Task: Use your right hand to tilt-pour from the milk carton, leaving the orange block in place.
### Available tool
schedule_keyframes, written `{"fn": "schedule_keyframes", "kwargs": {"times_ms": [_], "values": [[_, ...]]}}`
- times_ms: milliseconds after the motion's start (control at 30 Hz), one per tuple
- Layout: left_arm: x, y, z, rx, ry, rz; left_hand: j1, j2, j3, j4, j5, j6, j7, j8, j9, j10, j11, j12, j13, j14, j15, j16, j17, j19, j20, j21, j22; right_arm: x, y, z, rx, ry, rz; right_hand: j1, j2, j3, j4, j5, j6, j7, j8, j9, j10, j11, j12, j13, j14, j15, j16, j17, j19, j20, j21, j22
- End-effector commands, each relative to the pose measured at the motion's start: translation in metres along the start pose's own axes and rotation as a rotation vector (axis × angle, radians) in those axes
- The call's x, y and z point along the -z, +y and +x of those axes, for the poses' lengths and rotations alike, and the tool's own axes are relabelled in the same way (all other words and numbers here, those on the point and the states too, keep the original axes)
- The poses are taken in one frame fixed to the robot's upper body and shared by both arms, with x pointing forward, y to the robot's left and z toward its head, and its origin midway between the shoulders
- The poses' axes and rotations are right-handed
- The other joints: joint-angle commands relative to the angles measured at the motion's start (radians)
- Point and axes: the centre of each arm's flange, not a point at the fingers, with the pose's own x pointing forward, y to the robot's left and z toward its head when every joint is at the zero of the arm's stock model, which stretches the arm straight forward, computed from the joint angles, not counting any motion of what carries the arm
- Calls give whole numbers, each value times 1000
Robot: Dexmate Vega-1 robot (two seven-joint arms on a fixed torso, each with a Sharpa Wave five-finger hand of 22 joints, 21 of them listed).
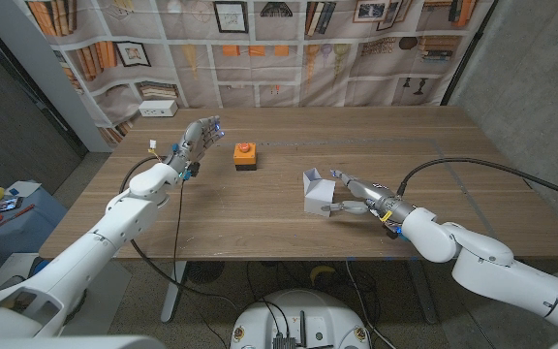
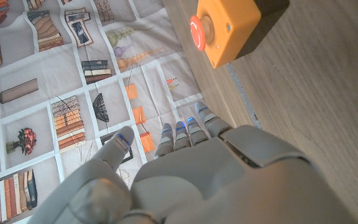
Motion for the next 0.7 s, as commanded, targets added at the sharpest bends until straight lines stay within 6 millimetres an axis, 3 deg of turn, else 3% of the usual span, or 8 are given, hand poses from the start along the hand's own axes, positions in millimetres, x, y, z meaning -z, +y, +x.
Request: {"fn": "schedule_keyframes", "kwargs": {"times_ms": [33,433,700], "values": [[1,-1,-4,2,-3,-8,-6,91,9,0,0,12,1,7,5,8,4,5,5,13,-1,7,3,12,0,4,4,3,5,6,-2,0,32,17,7,13,-1,-7,-31,9,9,5,4,-9,10,4,-8,3,0,2,-5,2,1,3],[1,-2,-6,5,-5,-11,-7,90,13,1,0,28,4,11,5,23,2,8,5,26,-1,9,3,17,-1,6,4,11,8,15,17,-23,108,43,-1,23,2,-16,-7,0,23,9,37,-28,23,9,-12,5,6,2,-6,3,5,3],[1,-3,-7,9,-3,-10,-7,90,15,1,0,39,3,13,5,33,3,10,5,33,-3,9,2,23,-2,7,4,13,10,17,44,-34,138,65,-8,31,4,-25,27,-24,44,16,76,-33,37,16,1,-4,17,3,8,-3,12,3]]}}
